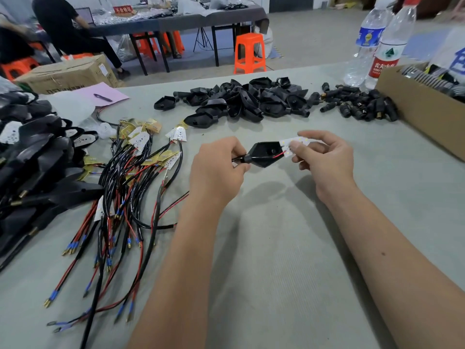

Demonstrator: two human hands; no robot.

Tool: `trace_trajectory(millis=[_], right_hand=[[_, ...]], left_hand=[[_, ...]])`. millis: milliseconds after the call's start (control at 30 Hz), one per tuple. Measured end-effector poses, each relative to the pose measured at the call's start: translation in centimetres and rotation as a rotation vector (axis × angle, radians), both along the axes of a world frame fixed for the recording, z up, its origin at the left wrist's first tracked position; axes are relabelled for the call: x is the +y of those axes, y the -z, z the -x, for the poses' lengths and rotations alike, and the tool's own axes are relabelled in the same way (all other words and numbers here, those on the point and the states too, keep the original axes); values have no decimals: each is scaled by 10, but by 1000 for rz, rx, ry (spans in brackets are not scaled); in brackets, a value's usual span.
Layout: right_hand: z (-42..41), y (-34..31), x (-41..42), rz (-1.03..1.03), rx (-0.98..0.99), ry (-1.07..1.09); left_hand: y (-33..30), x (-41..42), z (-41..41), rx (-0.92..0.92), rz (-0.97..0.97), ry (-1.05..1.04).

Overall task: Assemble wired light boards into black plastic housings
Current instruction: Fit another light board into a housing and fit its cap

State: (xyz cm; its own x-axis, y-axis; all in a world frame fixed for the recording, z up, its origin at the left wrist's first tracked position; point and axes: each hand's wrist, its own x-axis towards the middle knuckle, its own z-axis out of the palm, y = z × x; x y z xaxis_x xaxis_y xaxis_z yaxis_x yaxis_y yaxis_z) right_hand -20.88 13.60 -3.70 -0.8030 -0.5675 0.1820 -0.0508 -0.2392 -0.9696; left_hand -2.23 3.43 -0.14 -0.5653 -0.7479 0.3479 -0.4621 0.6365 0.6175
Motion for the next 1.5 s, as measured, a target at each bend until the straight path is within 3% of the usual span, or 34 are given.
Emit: trace_trajectory(millis=[167,367,767,867,967,1067,1300,1500], right_hand=[[-2,1,-2,-65,116,-78],[-2,4,-4,-175,195,-41],[1,4,-3,-151,297,45],[2,-1,0,-129,149,-32],[6,-6,5,-85,-81,-294],[5,-6,6,-92,-148,-496],[6,-4,3,-79,-171,-396],[4,-4,2,-110,-155,-384]], left_hand=[[18,6,12,50,-111,42],[28,12,19,174,-141,-56],[31,7,16,307,-289,147],[30,6,13,351,-306,181],[29,4,12,377,-323,211],[28,-1,9,389,-347,235],[29,-13,-5,244,-296,136],[23,-16,-12,258,-313,146]])
